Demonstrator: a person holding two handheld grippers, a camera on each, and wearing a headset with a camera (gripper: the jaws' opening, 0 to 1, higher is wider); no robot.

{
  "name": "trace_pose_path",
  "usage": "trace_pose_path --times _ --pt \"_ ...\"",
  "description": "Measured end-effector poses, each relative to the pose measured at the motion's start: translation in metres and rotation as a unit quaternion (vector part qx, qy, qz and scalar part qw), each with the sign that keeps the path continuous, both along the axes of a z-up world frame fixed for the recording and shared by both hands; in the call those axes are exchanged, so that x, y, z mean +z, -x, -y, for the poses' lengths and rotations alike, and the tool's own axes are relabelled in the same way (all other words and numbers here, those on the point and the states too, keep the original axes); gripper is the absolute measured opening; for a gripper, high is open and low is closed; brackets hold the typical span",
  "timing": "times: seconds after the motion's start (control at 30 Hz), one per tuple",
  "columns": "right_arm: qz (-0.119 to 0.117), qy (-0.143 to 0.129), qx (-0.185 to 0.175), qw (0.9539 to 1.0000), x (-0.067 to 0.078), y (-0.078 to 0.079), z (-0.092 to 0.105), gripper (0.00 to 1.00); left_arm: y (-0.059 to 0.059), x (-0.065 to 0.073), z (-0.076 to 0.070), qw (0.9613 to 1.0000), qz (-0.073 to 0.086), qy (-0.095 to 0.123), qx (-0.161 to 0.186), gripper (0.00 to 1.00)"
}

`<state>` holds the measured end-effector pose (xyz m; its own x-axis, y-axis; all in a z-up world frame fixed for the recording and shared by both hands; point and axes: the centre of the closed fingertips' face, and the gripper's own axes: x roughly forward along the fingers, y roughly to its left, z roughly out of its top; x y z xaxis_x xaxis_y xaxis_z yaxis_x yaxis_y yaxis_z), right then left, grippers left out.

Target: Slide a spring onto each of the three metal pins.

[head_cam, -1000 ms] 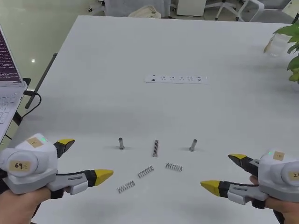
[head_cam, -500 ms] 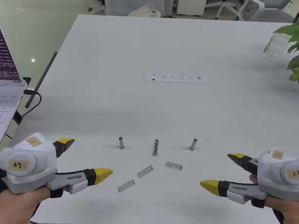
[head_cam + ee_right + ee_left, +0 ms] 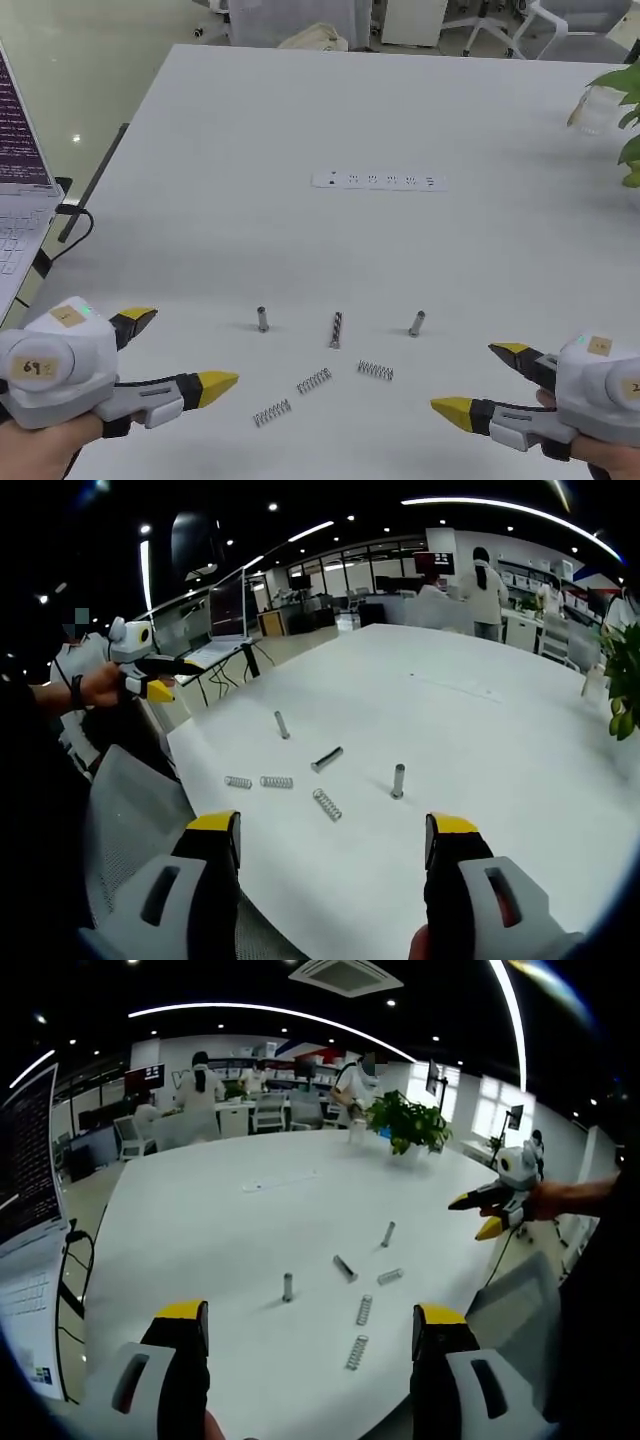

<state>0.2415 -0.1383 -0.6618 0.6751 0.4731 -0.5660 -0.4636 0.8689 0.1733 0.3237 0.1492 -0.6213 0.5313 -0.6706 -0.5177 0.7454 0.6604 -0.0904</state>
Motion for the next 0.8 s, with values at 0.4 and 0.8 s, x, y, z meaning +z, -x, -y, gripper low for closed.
trace_pose_path --times 0.4,0.8 --pt "-0.002 -0.002 -0.005 1.0 -0.0025 -0.0005 0.0028 0.73 0.0 0.0021 0.0048 1.0 -0.001 0.0 -0.002 0.8" --pt "-0.004 -0.001 -0.006 1.0 -0.0039 0.003 0.0043 0.73 0.0012 -0.0013 0.0047 1.0 -0.004 -0.001 -0.004 0.81"
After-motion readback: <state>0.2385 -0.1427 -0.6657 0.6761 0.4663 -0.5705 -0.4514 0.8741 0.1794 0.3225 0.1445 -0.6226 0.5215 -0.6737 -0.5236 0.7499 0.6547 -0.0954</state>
